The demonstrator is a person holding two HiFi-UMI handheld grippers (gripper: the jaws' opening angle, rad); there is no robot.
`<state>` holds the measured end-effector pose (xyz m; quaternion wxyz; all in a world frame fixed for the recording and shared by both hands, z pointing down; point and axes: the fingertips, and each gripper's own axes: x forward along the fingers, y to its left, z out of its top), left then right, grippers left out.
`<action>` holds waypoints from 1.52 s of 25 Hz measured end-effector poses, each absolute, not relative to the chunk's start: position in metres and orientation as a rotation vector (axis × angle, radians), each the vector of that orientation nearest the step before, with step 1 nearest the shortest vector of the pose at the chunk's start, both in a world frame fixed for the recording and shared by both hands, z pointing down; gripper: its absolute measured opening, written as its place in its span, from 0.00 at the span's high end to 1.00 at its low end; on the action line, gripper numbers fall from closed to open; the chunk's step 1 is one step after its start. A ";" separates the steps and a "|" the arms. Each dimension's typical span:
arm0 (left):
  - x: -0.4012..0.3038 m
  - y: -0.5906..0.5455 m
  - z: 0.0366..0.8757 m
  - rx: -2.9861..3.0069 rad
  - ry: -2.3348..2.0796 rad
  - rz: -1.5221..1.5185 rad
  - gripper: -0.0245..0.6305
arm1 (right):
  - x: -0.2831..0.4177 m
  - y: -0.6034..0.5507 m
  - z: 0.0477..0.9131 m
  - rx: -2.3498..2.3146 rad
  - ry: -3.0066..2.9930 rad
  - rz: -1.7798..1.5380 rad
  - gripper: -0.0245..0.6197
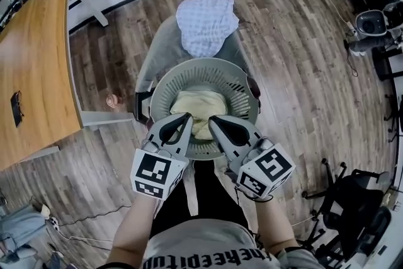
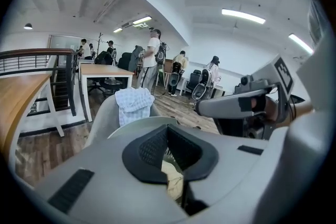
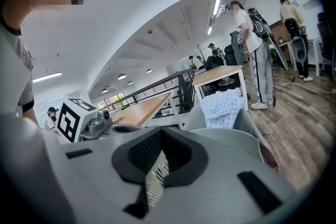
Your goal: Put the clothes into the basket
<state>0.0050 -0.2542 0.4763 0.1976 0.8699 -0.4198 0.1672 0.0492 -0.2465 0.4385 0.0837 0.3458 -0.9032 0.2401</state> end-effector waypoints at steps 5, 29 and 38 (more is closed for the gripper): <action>0.006 -0.246 0.454 2.491 -1.140 0.427 0.94 | 0.045 -0.235 0.423 1.071 -2.700 0.673 0.95; 0.005 -0.196 0.352 2.753 -1.028 0.243 0.94 | 0.029 -0.186 0.347 1.235 -2.729 0.409 0.95; -0.002 -0.175 0.330 2.825 -1.000 0.200 0.94 | 0.021 -0.164 0.330 1.280 -2.739 0.344 0.95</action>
